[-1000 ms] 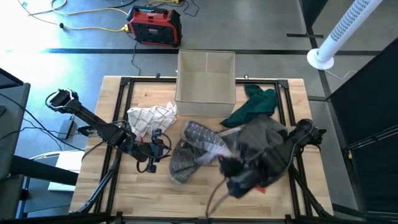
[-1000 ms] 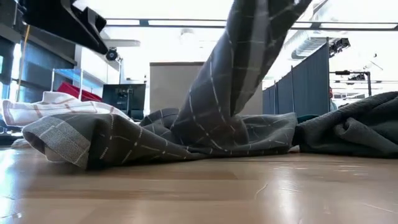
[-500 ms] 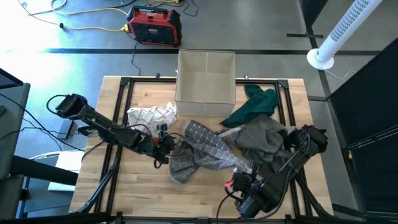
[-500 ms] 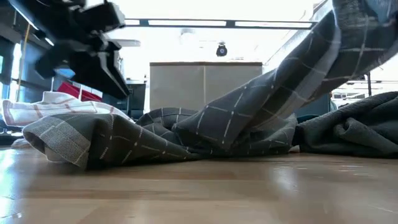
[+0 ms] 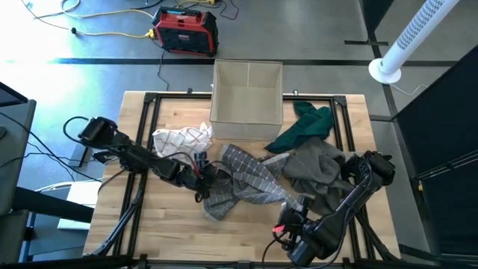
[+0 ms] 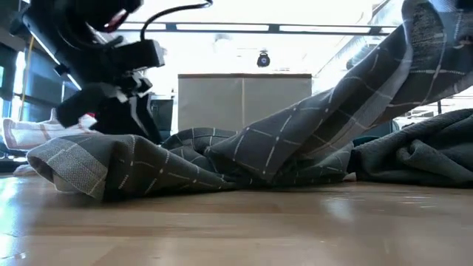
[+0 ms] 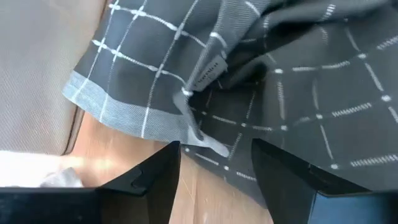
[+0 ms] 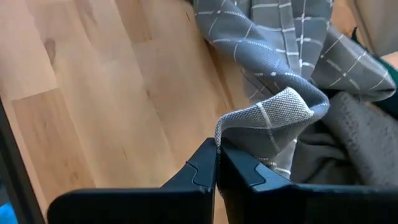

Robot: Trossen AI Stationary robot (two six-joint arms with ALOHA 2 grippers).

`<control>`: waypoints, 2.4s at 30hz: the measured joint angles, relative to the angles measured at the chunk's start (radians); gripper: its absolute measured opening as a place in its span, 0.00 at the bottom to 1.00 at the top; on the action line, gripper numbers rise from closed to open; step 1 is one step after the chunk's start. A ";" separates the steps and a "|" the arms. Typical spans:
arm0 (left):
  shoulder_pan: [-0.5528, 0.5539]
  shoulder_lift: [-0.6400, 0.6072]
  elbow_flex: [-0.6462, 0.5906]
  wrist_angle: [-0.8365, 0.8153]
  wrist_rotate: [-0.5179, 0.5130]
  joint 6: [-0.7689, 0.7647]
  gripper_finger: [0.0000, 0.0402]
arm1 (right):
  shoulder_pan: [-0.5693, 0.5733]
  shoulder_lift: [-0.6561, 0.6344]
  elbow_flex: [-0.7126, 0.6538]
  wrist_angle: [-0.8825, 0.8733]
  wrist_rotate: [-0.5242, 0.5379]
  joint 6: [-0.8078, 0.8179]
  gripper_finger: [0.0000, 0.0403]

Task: Fold towel
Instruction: Fold the grey checkered towel

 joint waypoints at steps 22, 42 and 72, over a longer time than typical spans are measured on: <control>0.101 0.100 0.000 0.088 -0.027 -0.013 0.08 | -0.001 0.000 0.000 0.018 0.034 -0.017 0.00; -0.045 -0.355 0.385 -0.759 -0.234 -0.071 0.00 | -0.111 -0.067 0.090 -0.219 0.083 -0.048 0.00; -0.268 -0.548 0.444 -0.969 -0.095 -0.451 0.00 | -0.209 -0.113 0.068 -0.074 -0.240 -0.474 0.01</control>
